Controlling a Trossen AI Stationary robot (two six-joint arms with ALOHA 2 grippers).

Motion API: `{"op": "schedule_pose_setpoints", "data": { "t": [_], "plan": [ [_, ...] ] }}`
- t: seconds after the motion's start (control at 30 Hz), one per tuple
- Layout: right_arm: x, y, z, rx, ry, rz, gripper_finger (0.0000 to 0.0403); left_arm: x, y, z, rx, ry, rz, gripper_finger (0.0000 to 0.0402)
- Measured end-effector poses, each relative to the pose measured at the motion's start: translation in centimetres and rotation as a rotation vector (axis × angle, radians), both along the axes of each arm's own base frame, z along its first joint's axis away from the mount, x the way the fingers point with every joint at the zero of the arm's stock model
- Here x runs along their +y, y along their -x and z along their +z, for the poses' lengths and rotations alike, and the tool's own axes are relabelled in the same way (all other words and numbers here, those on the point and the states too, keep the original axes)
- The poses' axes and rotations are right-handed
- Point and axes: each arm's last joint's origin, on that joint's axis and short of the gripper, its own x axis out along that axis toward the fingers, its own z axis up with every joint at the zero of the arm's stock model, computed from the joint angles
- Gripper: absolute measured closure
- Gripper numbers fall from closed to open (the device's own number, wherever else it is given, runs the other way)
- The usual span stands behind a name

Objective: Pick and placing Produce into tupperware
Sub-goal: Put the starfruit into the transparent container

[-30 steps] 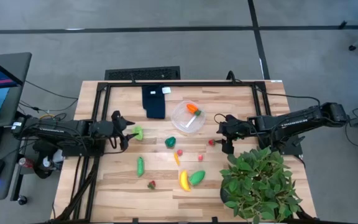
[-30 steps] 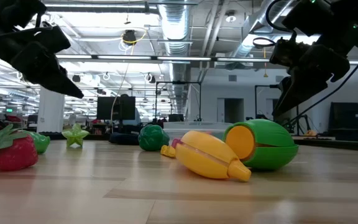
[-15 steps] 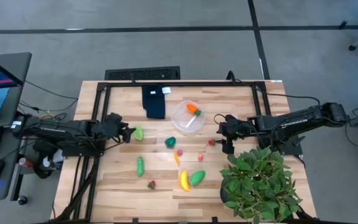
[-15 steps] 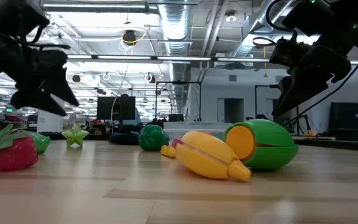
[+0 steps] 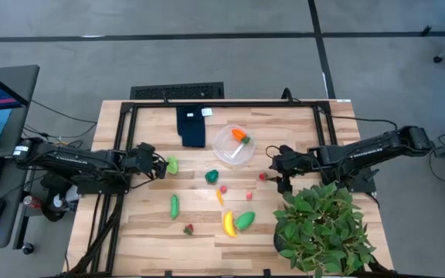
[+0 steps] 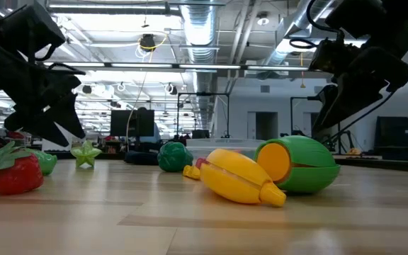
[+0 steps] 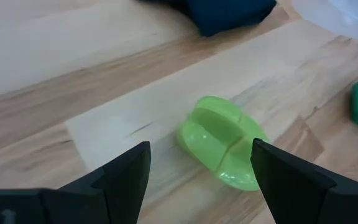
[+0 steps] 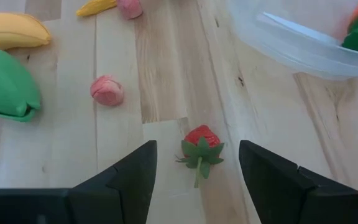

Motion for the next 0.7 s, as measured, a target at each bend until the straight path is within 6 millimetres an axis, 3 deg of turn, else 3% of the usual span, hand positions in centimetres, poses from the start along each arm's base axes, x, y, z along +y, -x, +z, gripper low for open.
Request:
{"op": "schedule_pose_setpoints", "data": {
  "t": [0.7],
  "plan": [
    [0.4, -0.2, 0.2, -0.03, -0.003, 0.018, 0.0181, -0.2, -2.5, -1.1, -0.006, 0.003, -0.041, 0.0136]
  ]
}}
